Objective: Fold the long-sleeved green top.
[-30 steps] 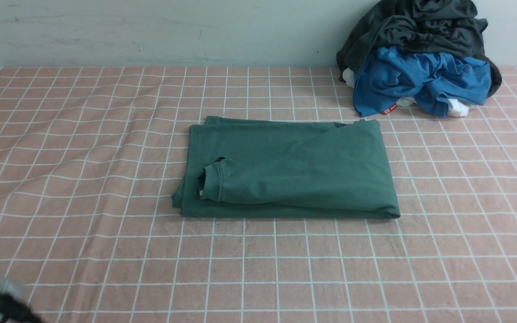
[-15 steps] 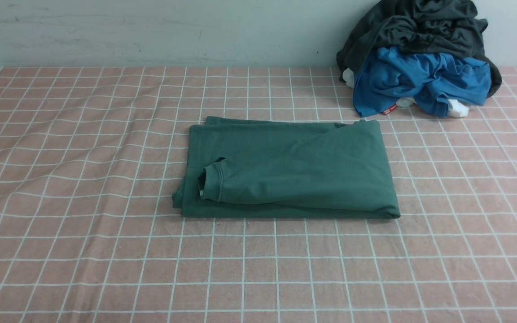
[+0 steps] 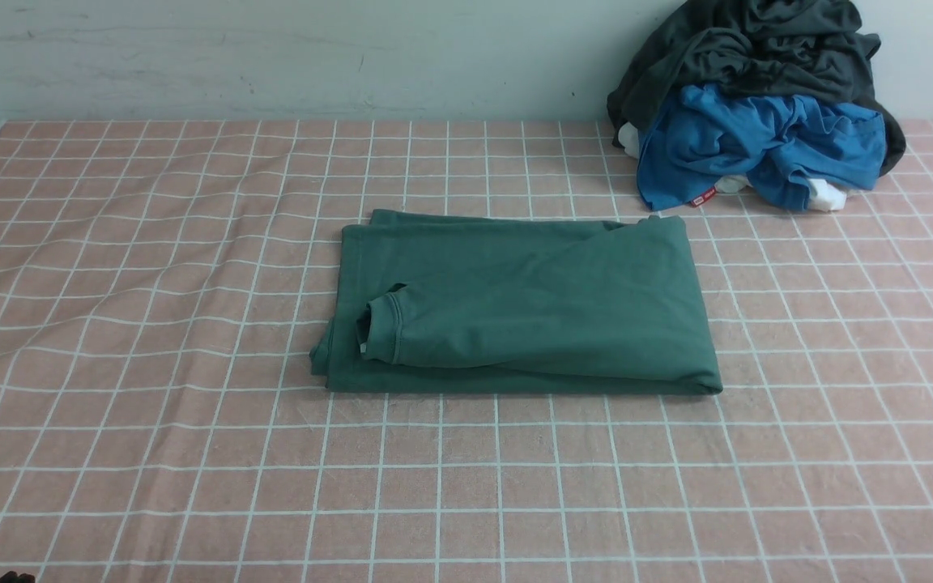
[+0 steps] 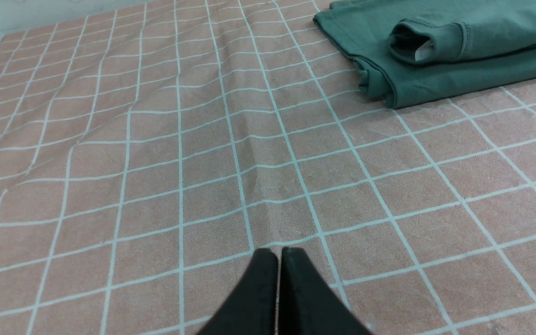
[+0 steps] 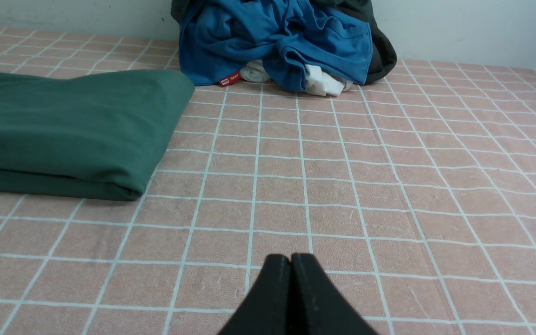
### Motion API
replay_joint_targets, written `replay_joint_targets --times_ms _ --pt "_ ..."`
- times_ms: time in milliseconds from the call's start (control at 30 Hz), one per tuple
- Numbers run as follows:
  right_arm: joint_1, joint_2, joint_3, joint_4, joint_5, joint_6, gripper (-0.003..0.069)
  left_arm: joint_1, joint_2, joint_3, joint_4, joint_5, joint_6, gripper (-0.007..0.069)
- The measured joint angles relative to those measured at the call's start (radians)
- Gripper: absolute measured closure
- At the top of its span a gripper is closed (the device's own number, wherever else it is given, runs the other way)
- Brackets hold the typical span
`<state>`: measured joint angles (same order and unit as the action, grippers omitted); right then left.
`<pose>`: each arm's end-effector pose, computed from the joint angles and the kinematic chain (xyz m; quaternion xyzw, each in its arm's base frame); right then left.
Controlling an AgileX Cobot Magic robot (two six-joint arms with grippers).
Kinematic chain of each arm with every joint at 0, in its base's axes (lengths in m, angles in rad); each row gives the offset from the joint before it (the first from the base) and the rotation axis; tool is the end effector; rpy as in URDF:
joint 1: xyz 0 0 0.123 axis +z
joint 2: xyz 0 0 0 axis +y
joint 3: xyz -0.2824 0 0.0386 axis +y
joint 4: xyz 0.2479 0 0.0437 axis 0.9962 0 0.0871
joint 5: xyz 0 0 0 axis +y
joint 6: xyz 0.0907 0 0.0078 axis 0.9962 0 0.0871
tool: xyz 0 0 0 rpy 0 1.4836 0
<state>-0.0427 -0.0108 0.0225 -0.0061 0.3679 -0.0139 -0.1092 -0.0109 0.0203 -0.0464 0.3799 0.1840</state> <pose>0.0527 -0.0025 0.1730 0.0099 0.8025 -0.0195 0.5962 0.0519 -0.0073 0.1727 0.1055 0.7984 0.0025 0.5928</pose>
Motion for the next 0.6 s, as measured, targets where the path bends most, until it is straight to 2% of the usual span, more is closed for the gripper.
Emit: replay_joint_targets --times_ms 600 --pt "0.000 0.000 0.000 0.000 0.000 0.000 0.0673 0.000 0.000 0.000 -0.003 0.000 0.006 0.0628"
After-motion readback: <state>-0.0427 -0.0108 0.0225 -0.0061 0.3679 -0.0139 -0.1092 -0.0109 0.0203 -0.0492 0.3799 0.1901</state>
